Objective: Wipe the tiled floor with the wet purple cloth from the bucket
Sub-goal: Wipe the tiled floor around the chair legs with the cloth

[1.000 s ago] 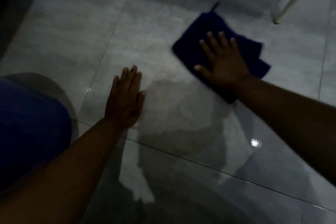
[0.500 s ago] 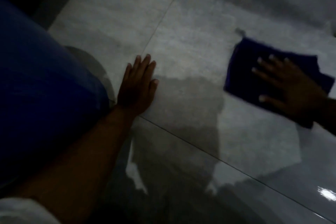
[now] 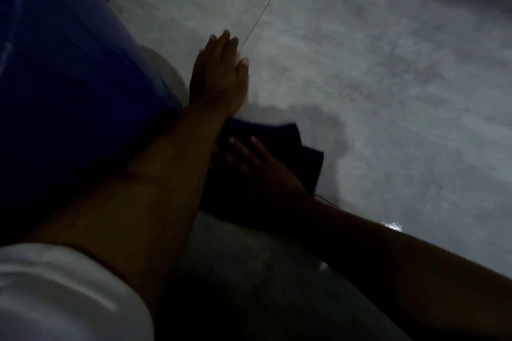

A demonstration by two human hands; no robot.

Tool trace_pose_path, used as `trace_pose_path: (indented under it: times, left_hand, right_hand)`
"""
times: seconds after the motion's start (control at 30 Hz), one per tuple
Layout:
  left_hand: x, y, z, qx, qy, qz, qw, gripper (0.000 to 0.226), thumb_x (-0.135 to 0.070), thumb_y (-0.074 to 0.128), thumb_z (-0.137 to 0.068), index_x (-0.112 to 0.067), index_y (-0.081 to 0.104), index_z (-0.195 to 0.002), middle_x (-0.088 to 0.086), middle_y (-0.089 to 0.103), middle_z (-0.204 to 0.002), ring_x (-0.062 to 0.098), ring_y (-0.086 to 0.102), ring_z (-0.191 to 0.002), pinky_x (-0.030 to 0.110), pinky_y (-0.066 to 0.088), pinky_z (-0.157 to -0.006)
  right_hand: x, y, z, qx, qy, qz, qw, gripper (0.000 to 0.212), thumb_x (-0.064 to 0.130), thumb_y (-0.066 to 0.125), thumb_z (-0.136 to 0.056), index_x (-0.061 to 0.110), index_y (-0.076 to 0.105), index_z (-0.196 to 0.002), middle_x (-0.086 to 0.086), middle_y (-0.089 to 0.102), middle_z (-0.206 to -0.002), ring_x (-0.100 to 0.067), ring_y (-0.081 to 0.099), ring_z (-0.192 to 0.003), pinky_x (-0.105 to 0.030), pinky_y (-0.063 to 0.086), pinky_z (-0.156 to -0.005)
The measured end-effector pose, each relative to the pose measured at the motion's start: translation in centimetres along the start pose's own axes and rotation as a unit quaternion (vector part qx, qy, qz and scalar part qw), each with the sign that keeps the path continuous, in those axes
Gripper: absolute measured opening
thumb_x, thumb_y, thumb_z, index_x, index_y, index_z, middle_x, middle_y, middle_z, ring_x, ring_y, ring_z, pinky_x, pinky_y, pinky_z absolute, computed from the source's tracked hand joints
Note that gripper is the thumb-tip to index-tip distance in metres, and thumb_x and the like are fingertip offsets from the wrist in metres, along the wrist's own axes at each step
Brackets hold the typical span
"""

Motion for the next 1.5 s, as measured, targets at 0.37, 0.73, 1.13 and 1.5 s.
trace_pose_path:
  times: [0.37,0.73,1.13,1.5]
  left_hand:
    - [-5.6,6.7,6.5,0.053,0.13,-0.078,0.987,0.059,-0.036,0.036,-0.096,-0.012,0.031,-0.15,0.009,0.021,-0.163,0.03,0.015,-0.151,0.049,0.014,-0.123]
    - [-7.4,7.7,7.2,0.046,0.16,-0.09,0.982,0.06,-0.037,0.035,-0.098,-0.008,0.029,-0.151,0.014,0.019,-0.163,0.034,0.012,-0.151,0.051,0.012,-0.122]
    - [-10.9,8.9,8.2,0.03,0.201,-0.058,0.977,0.056,-0.034,0.039,-0.096,-0.011,0.036,-0.147,0.012,0.027,-0.16,0.032,0.018,-0.15,0.053,0.013,-0.122]
    - [-8.0,8.6,6.0,-0.013,0.201,-0.076,0.976,0.058,-0.04,0.038,-0.096,-0.008,0.041,-0.144,0.016,0.034,-0.157,0.035,0.027,-0.147,0.053,0.023,-0.119]
  right_hand:
    - [-19.2,-2.4,22.4,-0.023,0.371,0.004,0.928,0.081,0.071,0.016,-0.093,0.023,0.014,-0.158,-0.009,0.01,-0.168,-0.034,0.004,-0.155,-0.057,0.007,-0.123]
    - [-1.0,3.6,28.5,-0.001,-0.057,0.043,0.997,0.055,0.048,0.046,-0.1,0.026,0.041,-0.15,-0.003,0.036,-0.159,-0.032,0.033,-0.148,-0.057,0.023,-0.119]
    - [-17.6,-1.8,24.3,-0.043,0.382,0.024,0.923,0.081,0.068,0.026,-0.092,0.02,0.021,-0.157,-0.012,0.014,-0.166,-0.039,0.008,-0.153,-0.06,0.012,-0.121]
    - [-19.5,-0.4,34.4,0.019,0.149,0.035,0.988,0.078,0.068,0.039,-0.092,0.026,0.026,-0.155,-0.009,0.025,-0.164,-0.035,0.018,-0.153,-0.061,0.018,-0.12]
Point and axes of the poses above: each hand's wrist, its own z-axis away from the middle knuckle, its own y-axis out of the palm, x = y × z, the point moved 2 cm from there along -z, towards the middle knuckle
